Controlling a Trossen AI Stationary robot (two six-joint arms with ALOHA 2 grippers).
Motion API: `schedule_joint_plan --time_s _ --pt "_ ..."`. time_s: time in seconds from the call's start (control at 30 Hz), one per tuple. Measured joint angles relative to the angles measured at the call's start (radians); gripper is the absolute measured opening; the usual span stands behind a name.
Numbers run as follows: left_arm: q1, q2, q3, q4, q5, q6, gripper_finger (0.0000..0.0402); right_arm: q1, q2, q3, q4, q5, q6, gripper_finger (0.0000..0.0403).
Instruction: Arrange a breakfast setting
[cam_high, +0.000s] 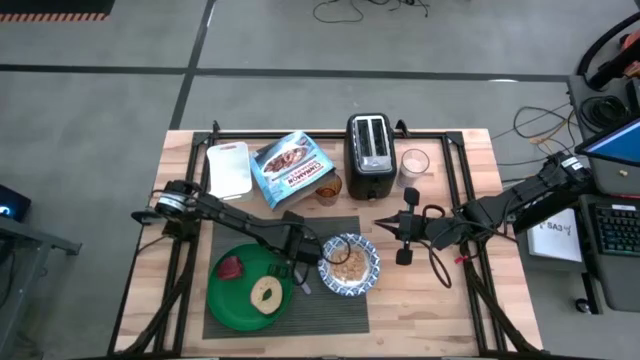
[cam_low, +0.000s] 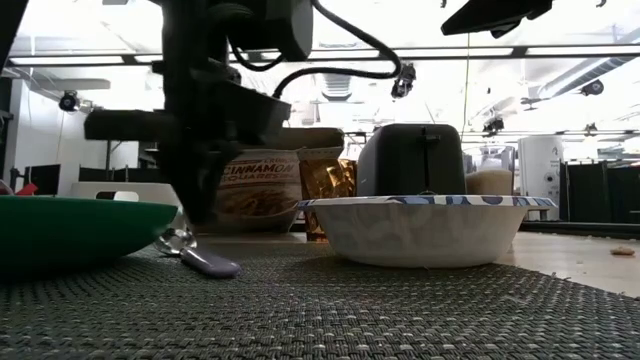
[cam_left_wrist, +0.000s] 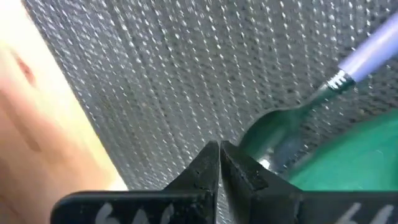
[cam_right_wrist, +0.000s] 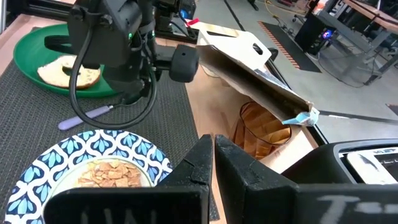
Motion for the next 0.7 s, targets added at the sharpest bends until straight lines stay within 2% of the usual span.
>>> schedule_joint_plan --time_s 0.1,0.27,0.43,0.7 --pt "0.013 -0.001 0.000 -0.009 0.053 -0.020 0.0000 0.000 0.000 0.000 -0.001 0.000 0.000 0.0009" --pt "0.079 -0.002 0.000 -0.009 0.230 0.002 0.0009 0.000 0.000 0.000 -0.004 0.000 0.000 0.0009" --pt "0.123 -0.004 0.000 -0.024 0.240 0.053 0.0040 0.000 0.000 0.000 -0.006 0.000 0.000 0.0009" --pt "0.131 -0.004 -0.001 -0.030 0.237 0.078 0.0112 0.000 0.000 0.000 -0.007 0.000 0.000 0.0009"
